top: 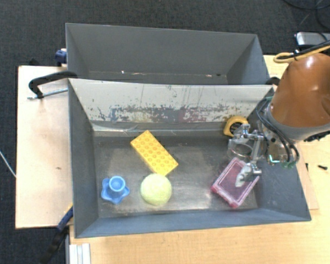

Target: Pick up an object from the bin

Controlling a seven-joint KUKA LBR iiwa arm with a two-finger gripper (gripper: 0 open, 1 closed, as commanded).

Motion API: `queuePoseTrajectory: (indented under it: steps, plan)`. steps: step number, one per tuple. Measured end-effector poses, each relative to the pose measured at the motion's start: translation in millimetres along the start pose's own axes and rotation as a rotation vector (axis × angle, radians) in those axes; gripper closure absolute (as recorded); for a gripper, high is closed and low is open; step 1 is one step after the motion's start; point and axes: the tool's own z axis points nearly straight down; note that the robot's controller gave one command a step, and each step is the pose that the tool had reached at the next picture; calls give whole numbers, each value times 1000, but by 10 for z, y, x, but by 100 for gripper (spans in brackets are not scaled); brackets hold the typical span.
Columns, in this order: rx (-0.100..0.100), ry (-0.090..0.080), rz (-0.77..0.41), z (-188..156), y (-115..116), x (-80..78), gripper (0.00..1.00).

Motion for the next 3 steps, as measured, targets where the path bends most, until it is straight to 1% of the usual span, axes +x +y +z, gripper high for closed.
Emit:
queuePoseTrajectory:
  steps: [1,2,3]
  plan:
    - [1,-7,-1,-37,2,-17,0]
    - [2,-14,-67,266,-128,-34,0]
    - [2,-11,-240,724,-489,-25,0]
